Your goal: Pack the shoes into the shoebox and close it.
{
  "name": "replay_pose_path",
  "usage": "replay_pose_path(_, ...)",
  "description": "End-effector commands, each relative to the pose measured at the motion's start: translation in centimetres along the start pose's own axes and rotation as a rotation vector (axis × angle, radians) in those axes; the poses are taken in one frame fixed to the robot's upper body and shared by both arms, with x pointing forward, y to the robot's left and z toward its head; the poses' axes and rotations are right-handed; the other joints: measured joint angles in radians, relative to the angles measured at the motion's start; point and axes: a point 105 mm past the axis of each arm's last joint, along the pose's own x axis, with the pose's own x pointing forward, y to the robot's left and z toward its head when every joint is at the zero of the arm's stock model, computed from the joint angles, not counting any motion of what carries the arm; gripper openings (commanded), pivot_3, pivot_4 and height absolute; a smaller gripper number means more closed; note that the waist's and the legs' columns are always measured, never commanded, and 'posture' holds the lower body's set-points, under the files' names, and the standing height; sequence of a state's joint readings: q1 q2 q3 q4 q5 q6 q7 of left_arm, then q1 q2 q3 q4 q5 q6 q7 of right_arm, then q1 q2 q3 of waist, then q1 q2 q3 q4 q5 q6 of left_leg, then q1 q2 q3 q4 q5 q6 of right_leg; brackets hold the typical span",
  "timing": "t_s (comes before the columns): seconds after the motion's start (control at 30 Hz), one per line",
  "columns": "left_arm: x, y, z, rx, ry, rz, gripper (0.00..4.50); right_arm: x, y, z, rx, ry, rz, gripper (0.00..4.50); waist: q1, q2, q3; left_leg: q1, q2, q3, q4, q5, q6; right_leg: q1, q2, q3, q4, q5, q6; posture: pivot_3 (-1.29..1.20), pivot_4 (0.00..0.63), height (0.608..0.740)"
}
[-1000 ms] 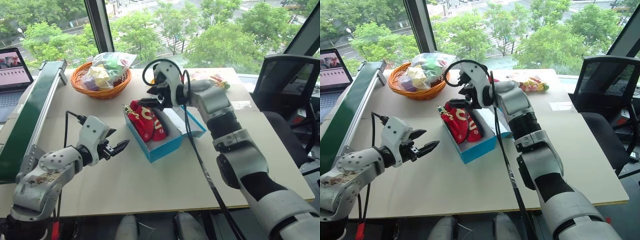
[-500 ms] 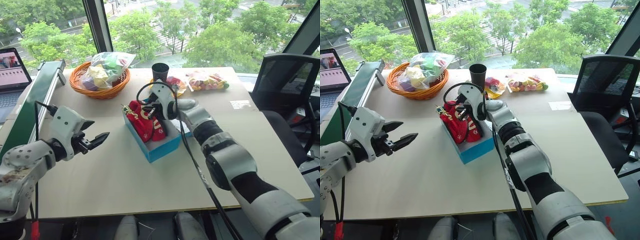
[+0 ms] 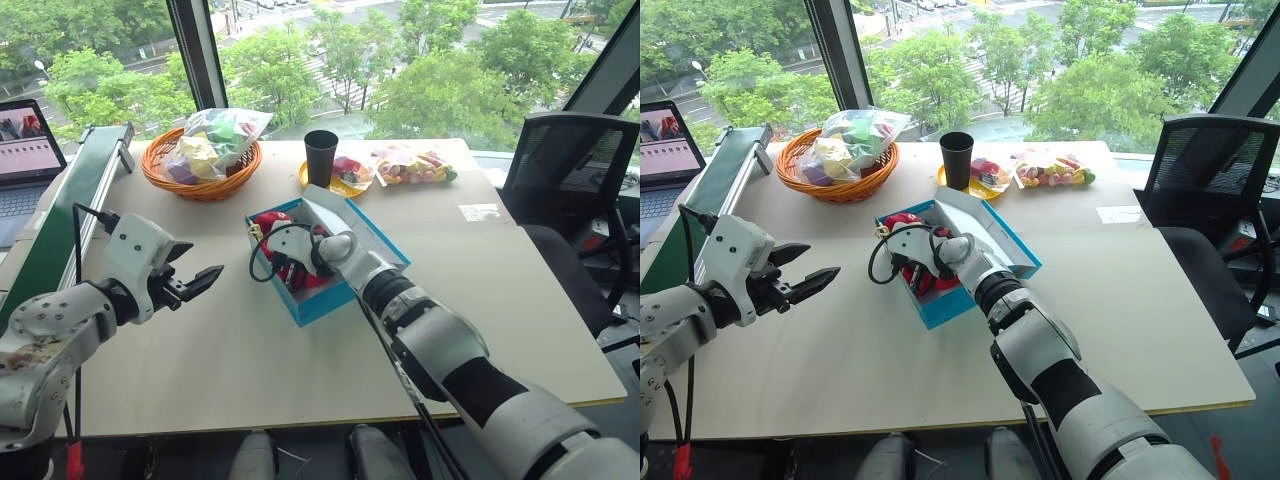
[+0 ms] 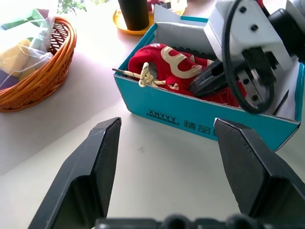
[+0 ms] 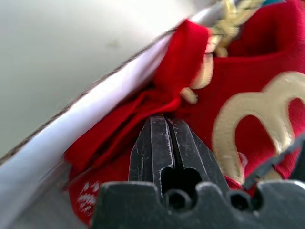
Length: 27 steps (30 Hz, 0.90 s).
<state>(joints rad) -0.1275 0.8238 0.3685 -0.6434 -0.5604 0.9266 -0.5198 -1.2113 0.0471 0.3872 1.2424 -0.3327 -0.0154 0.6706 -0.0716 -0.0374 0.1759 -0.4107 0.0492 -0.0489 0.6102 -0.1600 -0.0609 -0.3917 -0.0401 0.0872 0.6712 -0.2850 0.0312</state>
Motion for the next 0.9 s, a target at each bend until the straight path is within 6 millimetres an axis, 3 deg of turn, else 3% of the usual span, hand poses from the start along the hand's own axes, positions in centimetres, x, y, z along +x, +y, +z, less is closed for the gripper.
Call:
replay_pose_path(0.03, 0.3, -0.4, 1.1, 0.023, -0.046, -0.009, 3.33, 0.2, 3.7, -5.4, 0.0, 0.17, 0.169, 0.05, 0.002, -0.001, -0.001, 0.004, 0.0, 0.0, -0.001, 0.0, 0.0, 0.004, 0.0, 0.0, -0.002, 0.0, 0.0, 0.0, 0.15, 0.734)
replay_pose_path(0.17, 0.9, -0.7, 1.3, 0.026, -0.057, -0.044, 3.33, -1.0, 1.1, -2.4, 0.089, 0.016, 0.135, 0.05, 0.004, -0.001, -0.003, 0.006, 0.0, 0.0, -0.002, 0.0, 0.0, 0.006, 0.0, 0.0, -0.003, -0.003, 0.005, 0.0, 0.15, 0.734)
replay_pose_path(0.27, 1.1, -0.8, 1.3, 0.042, -0.049, -0.079, 3.33, -3.2, -0.7, 0.4, 0.214, -0.13, 0.185, 0.05, 0.004, -0.001, -0.002, 0.004, 0.0, -0.001, -0.002, 0.0, 0.0, 0.005, 0.0, -0.001, -0.003, -0.002, 0.003, 0.0, 0.15, 0.734)
replay_pose_path(0.37, 1.3, -0.9, 1.2, 0.06, -0.036, -0.123, 3.33, -6.8, -3.1, 3.0, 0.288, -0.259, 0.181, 0.05, 0.005, 0.0, 0.0, 0.0, 0.0, -0.001, -0.001, 0.0, 0.0, 0.002, 0.0, -0.001, -0.003, 0.0, 0.0, 0.0, 0.15, 0.734)
replay_pose_path(0.5, 2.2, -0.6, 1.9, 0.086, -0.051, -0.164, 3.33, -12.9, -5.9, 4.6, 0.364, -0.362, 0.086, 0.05, 0.011, 0.001, 0.003, -0.01, 0.0, -0.002, 0.001, 0.0, 0.0, -0.008, 0.0, -0.002, -0.001, 0.0, 0.0, 0.0, 0.15, 0.734)
replay_pose_path(0.57, 2.6, -0.5, 2.1, 0.1, -0.057, -0.186, 3.33, -15.0, -6.4, 4.3, 0.4, -0.369, 0.037, 0.05, 0.016, 0.001, 0.003, -0.015, 0.0, -0.002, 0.002, 0.0, 0.0, -0.014, 0.0, -0.002, 0.002, 0.0, 0.0, 0.0, 0.15, 0.734)
replay_pose_path(0.67, 3.5, -0.7, 2.8, 0.116, -0.079, -0.237, 3.33, -17.7, -6.1, 1.3, 0.428, -0.317, -0.083, 0.05, 0.024, 0.0, 0.002, -0.015, 0.0, -0.002, 0.001, 0.0, 0.0, -0.013, 0.0, -0.002, 0.001, 0.0, 0.0, 0.0, 0.15, 0.734)
replay_pose_path(0.77, 4.2, -0.9, 3.2, 0.132, -0.092, -0.279, 3.33, -18.9, -5.3, -1.7, 0.597, -0.306, -0.161, 0.05, 0.028, 0.0, 0.002, -0.015, 0.0, -0.002, 0.002, 0.0, 0.0, -0.012, 0.0, -0.002, 0.0, 0.0, 0.0, 0.0, 0.15, 0.734)
replay_pose_path(0.9, 4.7, -1.7, 3.6, 0.155, -0.099, -0.387, 3.33, -20.6, -1.2, -4.7, 0.702, -0.274, -0.127, 0.05, 0.028, 0.0, 0.003, -0.015, 0.0, -0.001, 0.003, 0.0, 0.0, -0.013, 0.0, -0.001, 0.001, 0.0, 0.0, 0.0, 0.15, 0.734)
